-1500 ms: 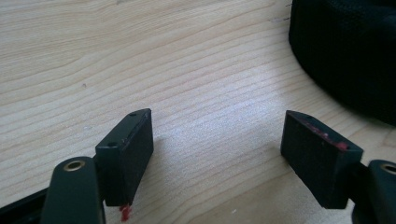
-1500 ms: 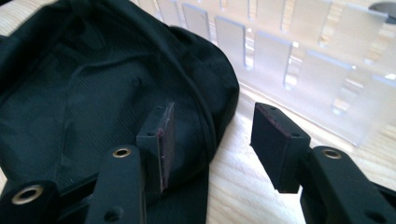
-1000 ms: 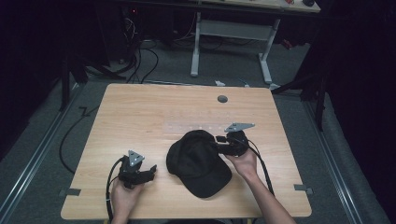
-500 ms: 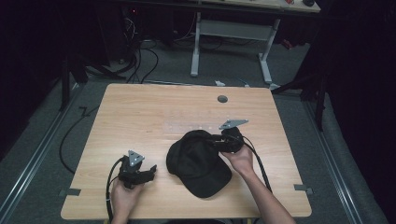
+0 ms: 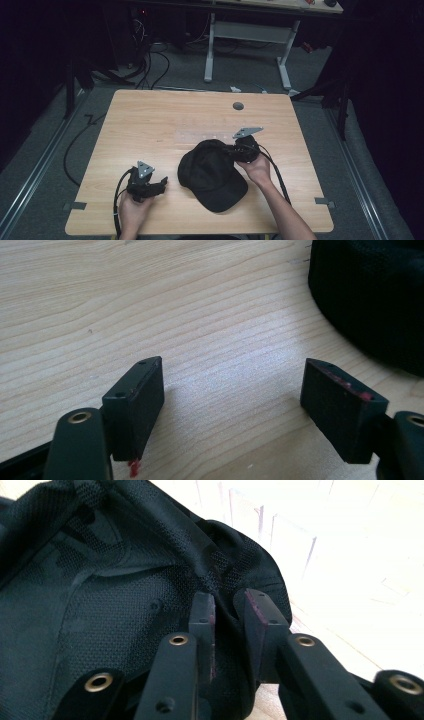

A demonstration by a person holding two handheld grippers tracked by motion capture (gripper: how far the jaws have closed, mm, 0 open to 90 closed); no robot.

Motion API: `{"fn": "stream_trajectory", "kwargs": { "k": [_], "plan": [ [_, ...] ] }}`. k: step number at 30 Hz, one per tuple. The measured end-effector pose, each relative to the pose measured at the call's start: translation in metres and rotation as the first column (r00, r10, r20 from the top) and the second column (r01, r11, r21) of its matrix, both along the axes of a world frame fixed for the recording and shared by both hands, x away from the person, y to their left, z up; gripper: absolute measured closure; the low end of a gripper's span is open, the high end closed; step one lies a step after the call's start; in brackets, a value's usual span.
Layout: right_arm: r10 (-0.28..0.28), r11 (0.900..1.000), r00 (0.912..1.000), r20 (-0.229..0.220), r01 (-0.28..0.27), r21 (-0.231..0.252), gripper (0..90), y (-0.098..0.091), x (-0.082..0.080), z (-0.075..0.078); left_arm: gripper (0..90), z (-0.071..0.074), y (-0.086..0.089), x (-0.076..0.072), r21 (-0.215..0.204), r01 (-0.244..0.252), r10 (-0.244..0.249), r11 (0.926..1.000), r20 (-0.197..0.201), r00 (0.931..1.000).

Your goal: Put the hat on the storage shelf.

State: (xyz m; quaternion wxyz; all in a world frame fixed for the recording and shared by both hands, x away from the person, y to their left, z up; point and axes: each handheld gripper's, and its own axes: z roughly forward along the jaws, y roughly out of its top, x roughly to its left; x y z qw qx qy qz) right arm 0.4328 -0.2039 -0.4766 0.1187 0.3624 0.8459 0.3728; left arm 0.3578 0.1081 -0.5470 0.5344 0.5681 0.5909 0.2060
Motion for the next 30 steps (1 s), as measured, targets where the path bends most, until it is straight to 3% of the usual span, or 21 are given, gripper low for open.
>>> {"fn": "stream_trajectory", "kwargs": {
  "k": [18,30],
  "plan": [
    [0.121,0.9907,0.9902,0.069,-0.116,-0.071,87.1,-0.001,-0.007,0.001,25.8,0.000,0.000,0.000,0.000,0.000,0.000,1.0000,0.000,1.0000],
    [0.157,0.9870,0.9830,0.095,-0.153,-0.050,88.0,-0.004,-0.015,0.003,25.8,0.000,0.000,0.000,0.000,0.000,0.000,1.0000,0.000,1.0000]
  ]
}}
